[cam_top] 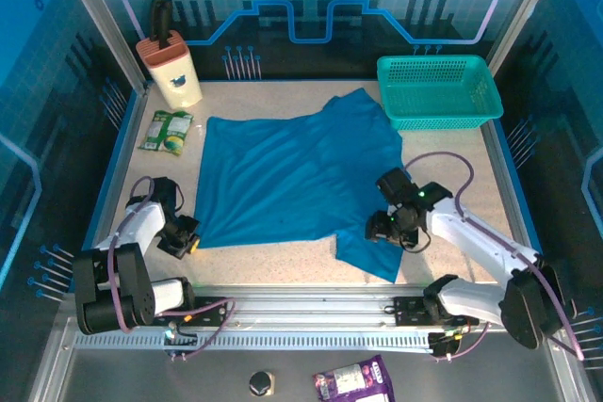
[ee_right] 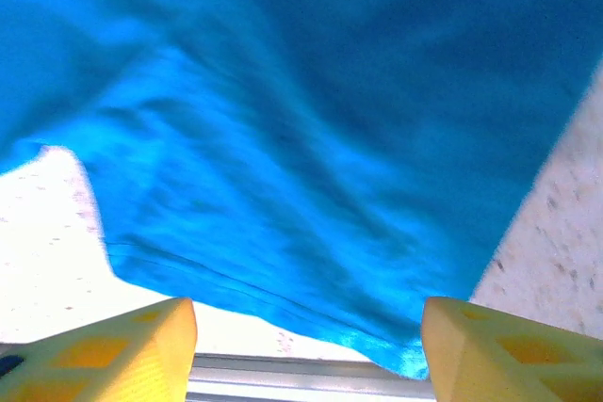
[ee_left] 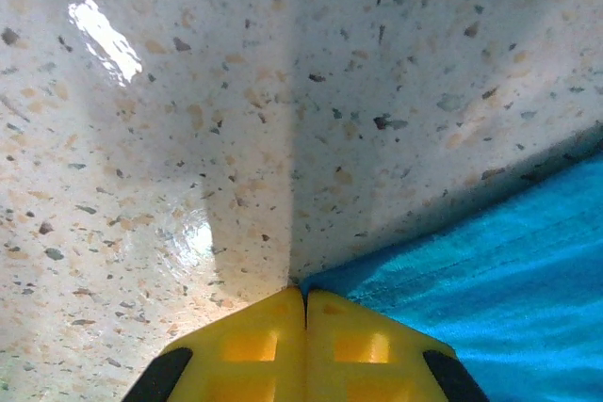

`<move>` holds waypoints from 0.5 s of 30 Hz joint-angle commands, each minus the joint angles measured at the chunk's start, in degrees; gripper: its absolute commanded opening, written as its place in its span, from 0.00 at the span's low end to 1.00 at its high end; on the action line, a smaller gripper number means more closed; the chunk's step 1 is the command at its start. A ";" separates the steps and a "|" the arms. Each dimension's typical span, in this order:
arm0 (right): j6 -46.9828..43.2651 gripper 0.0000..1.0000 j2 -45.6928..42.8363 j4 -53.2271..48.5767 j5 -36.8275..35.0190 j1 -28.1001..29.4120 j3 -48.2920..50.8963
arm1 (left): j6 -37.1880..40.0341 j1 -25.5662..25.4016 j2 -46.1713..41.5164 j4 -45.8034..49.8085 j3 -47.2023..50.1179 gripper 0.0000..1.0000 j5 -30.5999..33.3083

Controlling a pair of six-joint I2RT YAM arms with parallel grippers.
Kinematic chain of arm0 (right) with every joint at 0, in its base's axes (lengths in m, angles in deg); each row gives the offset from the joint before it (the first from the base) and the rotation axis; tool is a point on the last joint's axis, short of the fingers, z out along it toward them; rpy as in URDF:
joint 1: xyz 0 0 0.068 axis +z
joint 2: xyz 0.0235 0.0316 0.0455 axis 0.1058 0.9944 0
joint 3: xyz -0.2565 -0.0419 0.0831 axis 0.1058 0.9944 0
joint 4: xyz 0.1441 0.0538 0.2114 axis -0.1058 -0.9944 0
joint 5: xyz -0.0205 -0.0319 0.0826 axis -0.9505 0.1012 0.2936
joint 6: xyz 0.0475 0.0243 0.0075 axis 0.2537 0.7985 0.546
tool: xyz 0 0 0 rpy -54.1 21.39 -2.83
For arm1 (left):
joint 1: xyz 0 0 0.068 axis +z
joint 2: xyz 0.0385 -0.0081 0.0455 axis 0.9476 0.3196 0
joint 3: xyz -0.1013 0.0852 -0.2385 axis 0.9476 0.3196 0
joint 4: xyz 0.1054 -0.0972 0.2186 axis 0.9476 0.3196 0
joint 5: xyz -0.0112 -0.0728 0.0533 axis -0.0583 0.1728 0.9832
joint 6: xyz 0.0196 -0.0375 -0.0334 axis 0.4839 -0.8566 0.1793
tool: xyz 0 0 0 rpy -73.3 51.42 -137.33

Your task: Fold the inside-out t-shirt

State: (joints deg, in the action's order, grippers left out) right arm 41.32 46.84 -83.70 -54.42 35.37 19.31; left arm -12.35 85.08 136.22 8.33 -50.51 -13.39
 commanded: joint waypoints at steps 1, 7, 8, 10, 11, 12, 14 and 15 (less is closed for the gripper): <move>9.16 0.65 -4.88 -5.44 -1.73 0.79 4.65 | 1.76 0.08 0.76 -6.45 -1.32 0.00 -1.24; 22.77 0.58 -11.01 -6.10 -1.18 0.89 11.45 | 2.07 0.08 1.01 -5.94 -2.59 0.00 -1.21; 24.37 0.57 -11.35 -5.39 -0.63 0.86 12.76 | 2.07 0.08 1.04 -6.00 -2.69 0.00 -1.31; 26.14 0.52 -11.17 -4.15 0.18 0.84 14.04 | 2.02 0.08 1.19 -5.87 -2.90 0.00 -1.31; 26.66 0.51 -10.69 -3.38 0.58 0.85 14.63 | 2.06 0.08 1.19 -5.73 -3.05 0.00 -1.33; 26.61 0.50 -9.99 -2.13 1.21 0.84 15.08 | 2.07 0.08 1.20 -5.60 -3.19 0.00 -1.40; 26.51 0.48 -8.43 0.18 2.44 0.85 15.64 | 1.93 0.08 1.09 -5.49 -3.12 0.00 -1.40; 26.30 0.46 -7.50 1.34 3.07 0.85 15.71 | 1.78 0.08 1.05 -5.52 -3.13 0.00 -1.46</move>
State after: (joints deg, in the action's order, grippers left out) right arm 64.18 37.79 -85.41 -53.37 35.44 34.28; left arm -10.99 85.08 136.96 2.82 -52.45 -13.92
